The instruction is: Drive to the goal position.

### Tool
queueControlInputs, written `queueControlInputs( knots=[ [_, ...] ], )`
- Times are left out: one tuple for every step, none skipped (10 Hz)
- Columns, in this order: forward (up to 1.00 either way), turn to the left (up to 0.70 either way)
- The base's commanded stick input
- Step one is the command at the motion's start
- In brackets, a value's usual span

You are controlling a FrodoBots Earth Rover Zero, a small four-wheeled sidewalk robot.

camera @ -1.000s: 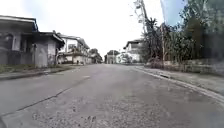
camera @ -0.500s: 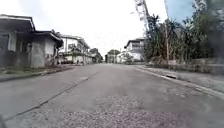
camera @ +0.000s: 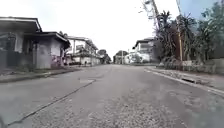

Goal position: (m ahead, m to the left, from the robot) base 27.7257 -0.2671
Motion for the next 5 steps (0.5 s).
queueControlInputs(
  knots=[
    [1.00, 0.00],
    [1.00, 0.00],
    [1.00, 0.00],
    [1.00, 0.03],
    [1.00, 0.09]
  ],
)
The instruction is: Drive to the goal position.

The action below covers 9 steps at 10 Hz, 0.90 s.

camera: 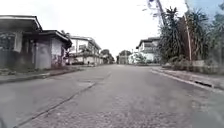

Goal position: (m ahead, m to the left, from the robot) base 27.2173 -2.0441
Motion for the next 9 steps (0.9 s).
queueControlInputs(
  knots=[
    [1.00, 0.05],
    [1.00, 0.08],
    [1.00, 0.02],
    [1.00, 0.00],
    [1.00, 0.00],
    [1.00, 0.00],
    [1.00, 0.00],
    [1.00, 0.00],
    [1.00, 0.02]
  ],
)
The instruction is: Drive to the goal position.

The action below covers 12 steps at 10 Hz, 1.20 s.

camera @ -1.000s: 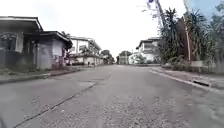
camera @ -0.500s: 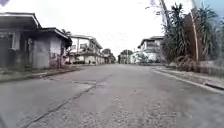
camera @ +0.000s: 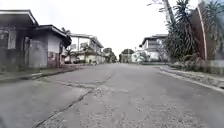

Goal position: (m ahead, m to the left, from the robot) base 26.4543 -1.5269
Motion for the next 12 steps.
queueControlInputs(
  knots=[
    [1.00, 0.08],
    [1.00, 0.06],
    [1.00, 0.02],
    [1.00, 0.00],
    [1.00, 0.00],
    [1.00, 0.00],
    [1.00, 0.00],
    [1.00, 0.00],
    [1.00, 0.00],
    [1.00, 0.00],
    [1.00, 0.00],
    [1.00, 0.00]
  ],
)
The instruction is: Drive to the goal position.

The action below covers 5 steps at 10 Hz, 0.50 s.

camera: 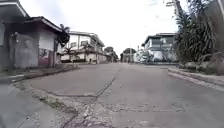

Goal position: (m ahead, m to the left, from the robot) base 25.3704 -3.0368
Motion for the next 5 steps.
queueControlInputs(
  knots=[
    [1.00, 0.00],
    [1.00, 0.00],
    [1.00, 0.00],
    [1.00, 0.00],
    [1.00, 0.00]
  ],
)
